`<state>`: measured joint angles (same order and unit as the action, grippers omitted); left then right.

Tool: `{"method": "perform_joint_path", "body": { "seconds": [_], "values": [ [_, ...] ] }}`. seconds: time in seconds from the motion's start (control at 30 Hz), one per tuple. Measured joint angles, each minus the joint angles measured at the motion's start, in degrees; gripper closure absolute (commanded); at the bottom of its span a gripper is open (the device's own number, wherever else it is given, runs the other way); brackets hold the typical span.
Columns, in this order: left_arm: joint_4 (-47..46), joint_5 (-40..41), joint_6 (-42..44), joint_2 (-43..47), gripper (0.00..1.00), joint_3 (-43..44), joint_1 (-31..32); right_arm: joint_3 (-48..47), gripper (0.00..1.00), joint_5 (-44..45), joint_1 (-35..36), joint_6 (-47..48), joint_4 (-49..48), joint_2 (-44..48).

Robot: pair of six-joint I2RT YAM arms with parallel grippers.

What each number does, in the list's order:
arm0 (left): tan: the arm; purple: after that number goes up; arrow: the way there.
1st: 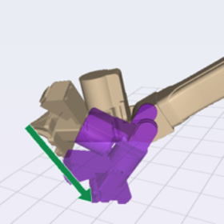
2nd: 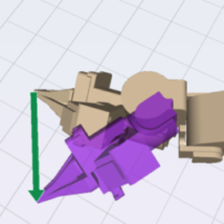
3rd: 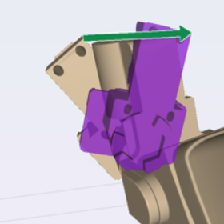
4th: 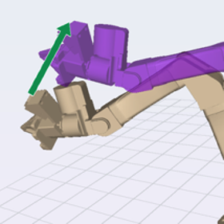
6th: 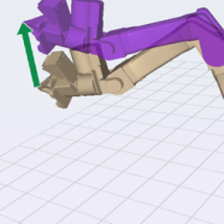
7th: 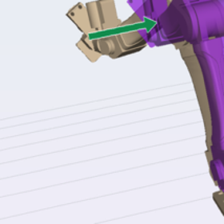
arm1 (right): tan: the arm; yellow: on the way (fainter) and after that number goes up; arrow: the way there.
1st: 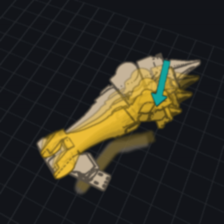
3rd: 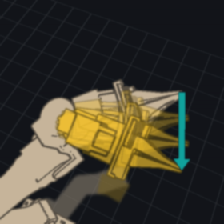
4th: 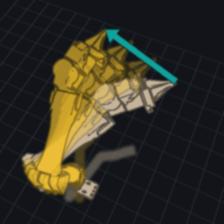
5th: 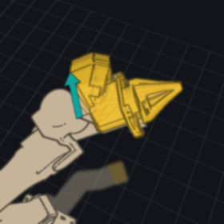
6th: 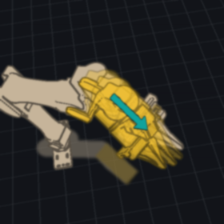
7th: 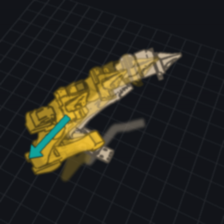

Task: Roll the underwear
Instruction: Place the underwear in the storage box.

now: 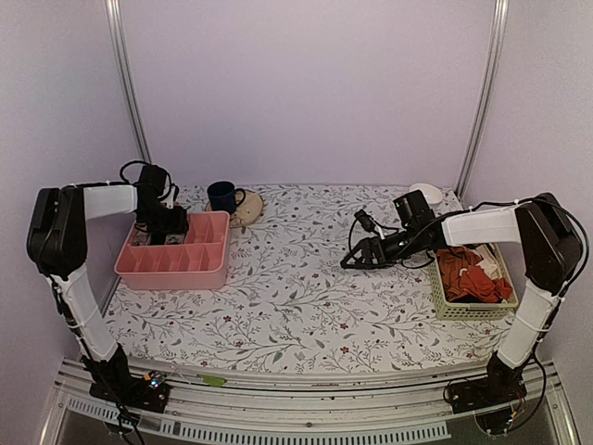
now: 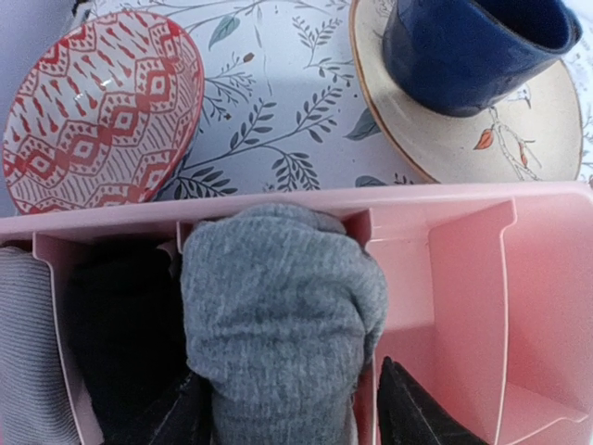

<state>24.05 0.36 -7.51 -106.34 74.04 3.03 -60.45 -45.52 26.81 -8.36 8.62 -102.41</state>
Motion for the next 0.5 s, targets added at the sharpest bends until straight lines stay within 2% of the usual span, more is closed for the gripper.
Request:
{"method": "perform_joint_path", "body": {
  "seconds": [0.23,0.5],
  "values": [
    [0.72,0.33,0.48,0.02,0.41,1.46,-0.31,0.00,0.01,-0.02,0.00,0.00,0.00,-0.09],
    [0.52,0.04,1.88,-0.22,0.50,4.59,-0.44,-0.02,0.01,-0.04,0.00,0.00,0.00,-0.11]
  ]
}}
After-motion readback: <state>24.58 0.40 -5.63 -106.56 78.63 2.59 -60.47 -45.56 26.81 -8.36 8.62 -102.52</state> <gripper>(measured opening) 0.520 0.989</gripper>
